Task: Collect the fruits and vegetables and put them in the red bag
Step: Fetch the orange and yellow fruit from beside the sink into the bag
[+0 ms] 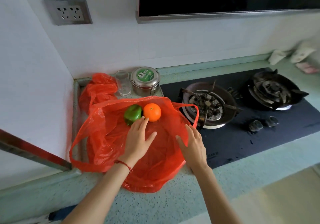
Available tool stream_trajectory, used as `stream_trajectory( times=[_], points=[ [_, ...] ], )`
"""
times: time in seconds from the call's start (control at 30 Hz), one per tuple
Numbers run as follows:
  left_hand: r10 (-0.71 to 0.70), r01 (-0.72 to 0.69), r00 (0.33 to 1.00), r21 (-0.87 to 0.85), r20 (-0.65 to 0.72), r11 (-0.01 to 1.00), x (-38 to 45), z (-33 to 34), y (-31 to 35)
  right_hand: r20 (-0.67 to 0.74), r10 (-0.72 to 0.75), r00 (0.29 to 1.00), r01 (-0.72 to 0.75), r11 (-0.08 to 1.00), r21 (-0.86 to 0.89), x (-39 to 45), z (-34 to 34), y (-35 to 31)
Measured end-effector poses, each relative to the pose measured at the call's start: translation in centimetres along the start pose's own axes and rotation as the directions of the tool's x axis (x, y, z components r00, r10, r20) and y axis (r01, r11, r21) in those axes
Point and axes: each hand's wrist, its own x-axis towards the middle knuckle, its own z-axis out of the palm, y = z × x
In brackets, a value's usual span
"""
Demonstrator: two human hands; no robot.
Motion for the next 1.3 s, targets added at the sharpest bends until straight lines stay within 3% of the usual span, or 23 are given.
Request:
stream_trajectory(
  times=[0.23, 0.43, 0.67, 1.0, 1.3],
  points=[
    [0.219, -0.228, 0.953, 0.02, 0.209, 0.973, -0.6, 4.2, 5.7, -0.153, 0.161, 0.975, -0.169, 0.985, -0.042, -4.8, -3.6, 6.1],
    [0.393, -0.419, 0.85, -0.004, 0.351, 0.908, -2.3, 8.7, 11.7, -0.269, 0.327, 0.906, -0.346, 0.938, -0.028, -10.0, -7.4, 11.1],
    [0.531, -0.586, 0.684, -0.058, 0.5, 0.809, -6.7, 14.2, 19.5, -0.398, 0.508, 0.764, -0.526, 0.848, 0.072, -18.3, -11.5, 17.3],
    [0.688, -0.77, 0.428, -0.162, 0.586, 0.617, -18.1, 21.6, 29.6, -0.498, 0.691, 0.524, -0.711, 0.677, 0.192, -32.4, -16.6, 25.0],
    [0.716, -0.825, 0.325, -0.185, 0.617, 0.534, -23.8, 25.4, 34.2, -0.543, 0.736, 0.404, -0.778, 0.589, 0.219, -40.2, -18.9, 29.5]
  ],
)
